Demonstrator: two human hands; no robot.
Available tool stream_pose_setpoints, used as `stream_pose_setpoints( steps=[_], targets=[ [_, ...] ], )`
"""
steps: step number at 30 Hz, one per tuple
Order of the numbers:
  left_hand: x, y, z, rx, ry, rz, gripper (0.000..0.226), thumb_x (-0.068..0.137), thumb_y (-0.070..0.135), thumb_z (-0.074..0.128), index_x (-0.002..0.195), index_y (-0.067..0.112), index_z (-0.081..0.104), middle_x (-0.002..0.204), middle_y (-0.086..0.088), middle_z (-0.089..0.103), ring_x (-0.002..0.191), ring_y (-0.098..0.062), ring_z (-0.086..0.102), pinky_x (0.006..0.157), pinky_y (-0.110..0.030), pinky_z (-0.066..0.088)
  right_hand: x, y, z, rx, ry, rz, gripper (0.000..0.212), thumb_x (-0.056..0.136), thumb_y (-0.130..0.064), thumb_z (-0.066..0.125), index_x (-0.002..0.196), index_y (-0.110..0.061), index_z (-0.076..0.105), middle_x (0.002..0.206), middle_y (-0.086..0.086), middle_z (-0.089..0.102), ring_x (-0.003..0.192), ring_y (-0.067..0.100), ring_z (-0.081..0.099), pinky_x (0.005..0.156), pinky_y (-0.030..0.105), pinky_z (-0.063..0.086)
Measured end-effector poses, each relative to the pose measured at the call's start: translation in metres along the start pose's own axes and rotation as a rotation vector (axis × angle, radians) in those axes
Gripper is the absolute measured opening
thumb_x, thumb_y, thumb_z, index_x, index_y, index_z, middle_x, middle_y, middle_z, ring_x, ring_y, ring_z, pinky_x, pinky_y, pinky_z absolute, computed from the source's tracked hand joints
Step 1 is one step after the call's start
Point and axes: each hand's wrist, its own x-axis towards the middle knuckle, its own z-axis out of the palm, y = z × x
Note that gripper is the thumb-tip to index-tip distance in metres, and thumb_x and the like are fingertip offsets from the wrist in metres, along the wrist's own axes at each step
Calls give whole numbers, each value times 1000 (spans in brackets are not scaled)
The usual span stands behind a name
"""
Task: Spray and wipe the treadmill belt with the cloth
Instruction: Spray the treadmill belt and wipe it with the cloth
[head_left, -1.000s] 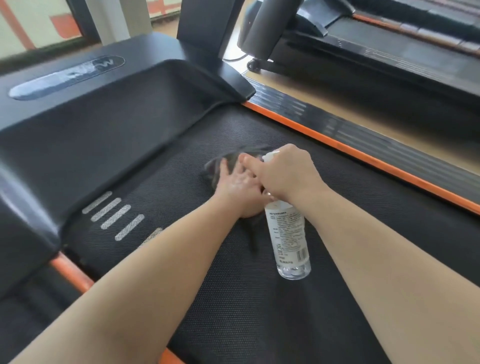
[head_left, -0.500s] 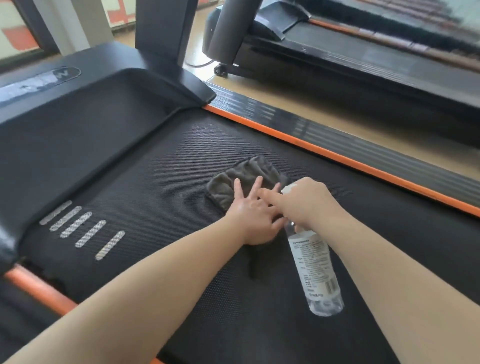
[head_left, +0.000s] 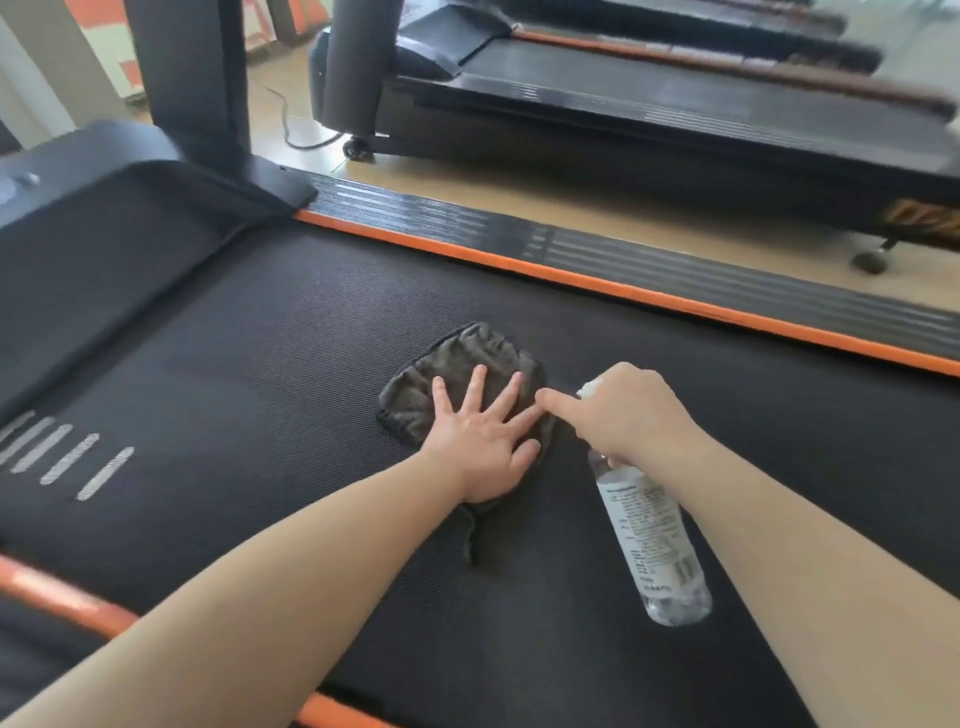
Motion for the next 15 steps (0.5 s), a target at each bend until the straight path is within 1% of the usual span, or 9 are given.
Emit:
stream_pose_setpoints(
  steps=[2, 4, 5, 6, 8, 9, 11, 13, 15],
  targets=[
    [1, 28, 3, -12, 1, 8, 63, 100, 63, 12, 158, 46, -6, 169, 8, -17, 152, -38, -22, 109, -79, -12, -14, 24, -5, -57, 11, -17, 69, 88, -77, 44, 53, -19, 58, 61, -3, 61, 71, 21, 62, 72, 36, 55],
    [3, 67, 4, -22, -8, 21, 63, 100, 63, 12, 158, 47, -8, 169, 7, -18, 152, -39, -23, 108, -79, -13, -28, 57, -15, -137, 1, -11, 72, 89, -79, 36, 53, -19, 55, 63, -4, 58, 69, 19, 58, 68, 35, 50],
    [5, 89, 3, -24, -22, 35, 63, 100, 63, 12, 158, 47, -7, 169, 7, -18, 152, -40, -24, 107, -79, -14, -36, 76, -20, -137, -9, 17, 74, 88, -80, 34, 54, -17, 55, 63, -3, 58, 66, 16, 56, 64, 35, 46],
    [7, 109, 5, -22, -37, 44, 63, 99, 63, 11, 158, 47, -6, 169, 6, -19, 151, -40, -24, 107, -79, -14, -43, 90, -25, -104, -6, 51, 75, 85, -81, 34, 55, -16, 55, 63, -3, 58, 62, 13, 55, 61, 34, 44],
    [15, 164, 6, -19, -43, 79, 64, 99, 63, 10, 158, 46, -4, 169, 5, -18, 150, -41, -27, 105, -80, -17, -65, 124, -40, -16, 7, 141, 72, 84, -79, 41, 54, -15, 56, 60, -2, 60, 59, 11, 56, 56, 32, 42],
    [17, 175, 9, -26, -39, 77, 64, 99, 63, 9, 159, 45, -3, 169, 4, -18, 149, -41, -28, 104, -80, -18, -67, 125, -42, 9, 2, 153, 70, 85, -77, 45, 55, -15, 57, 60, -2, 61, 59, 11, 58, 55, 31, 42],
    [23, 230, 9, 1, -44, 164, 65, 99, 63, 8, 159, 42, -2, 169, 3, -16, 147, -42, -32, 103, -81, -19, -83, 150, -58, 66, 29, 216, 64, 86, -74, 50, 61, -17, 64, 66, -2, 65, 63, 13, 62, 58, 30, 49],
    [24, 284, 13, 47, -82, 311, 67, 99, 63, 13, 160, 40, -4, 170, 2, -14, 146, -43, -33, 100, -81, -22, -98, 173, -71, 69, 27, 261, 62, 87, -74, 50, 68, -17, 68, 76, 0, 67, 74, 18, 65, 69, 33, 55],
    [22, 325, 18, 107, -89, 433, 74, 97, 65, 18, 160, 39, -9, 170, 1, -13, 146, -42, -34, 97, -82, -24, -111, 196, -79, 63, 28, 287, 62, 89, -73, 49, 72, -17, 69, 84, 3, 68, 85, 23, 67, 79, 37, 58]
  ],
)
